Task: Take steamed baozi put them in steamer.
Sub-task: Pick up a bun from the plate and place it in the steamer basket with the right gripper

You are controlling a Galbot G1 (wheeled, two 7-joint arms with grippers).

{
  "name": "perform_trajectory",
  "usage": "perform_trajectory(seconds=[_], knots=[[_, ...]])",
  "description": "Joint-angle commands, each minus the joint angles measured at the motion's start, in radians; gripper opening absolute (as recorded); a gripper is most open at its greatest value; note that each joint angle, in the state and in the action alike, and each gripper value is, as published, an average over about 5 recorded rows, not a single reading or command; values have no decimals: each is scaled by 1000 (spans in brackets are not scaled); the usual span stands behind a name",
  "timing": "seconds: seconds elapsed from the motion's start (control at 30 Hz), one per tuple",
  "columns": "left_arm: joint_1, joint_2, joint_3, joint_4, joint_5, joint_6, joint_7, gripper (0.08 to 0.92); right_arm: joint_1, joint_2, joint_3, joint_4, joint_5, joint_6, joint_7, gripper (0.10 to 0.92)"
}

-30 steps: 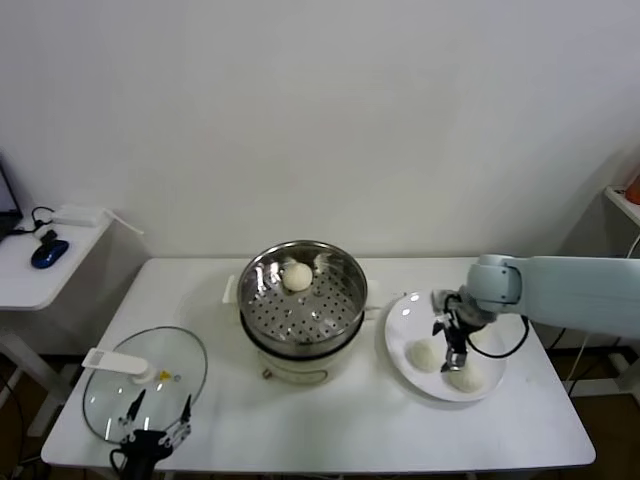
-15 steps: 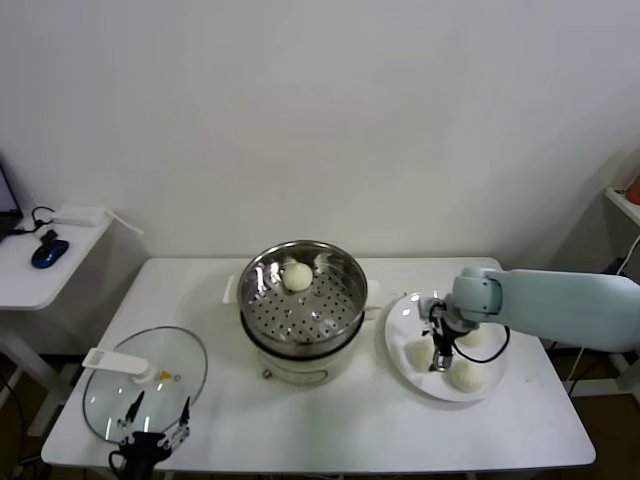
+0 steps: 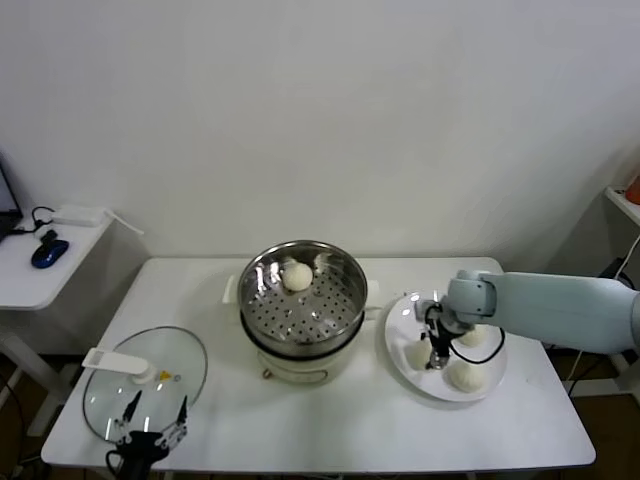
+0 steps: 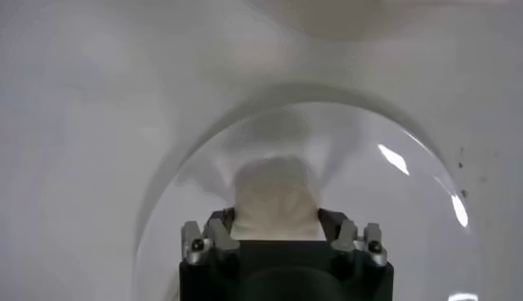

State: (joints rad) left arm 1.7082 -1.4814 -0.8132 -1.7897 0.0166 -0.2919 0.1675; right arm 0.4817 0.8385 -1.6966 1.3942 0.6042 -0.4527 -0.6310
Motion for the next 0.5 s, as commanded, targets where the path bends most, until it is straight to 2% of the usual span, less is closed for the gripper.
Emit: perform_trajectory(seconds=[0.03, 0.2, 0.5], knots=[[1, 1, -1, -1, 0, -1, 0, 823, 32, 1, -17, 5, 12, -4, -14, 598], [2, 1, -2, -1, 0, -2, -1, 823, 195, 5, -108, 54, 55, 9, -40, 572], [-2, 11, 4, -3, -2, 1, -1, 823, 674, 74, -294, 218, 271, 48, -149, 578]])
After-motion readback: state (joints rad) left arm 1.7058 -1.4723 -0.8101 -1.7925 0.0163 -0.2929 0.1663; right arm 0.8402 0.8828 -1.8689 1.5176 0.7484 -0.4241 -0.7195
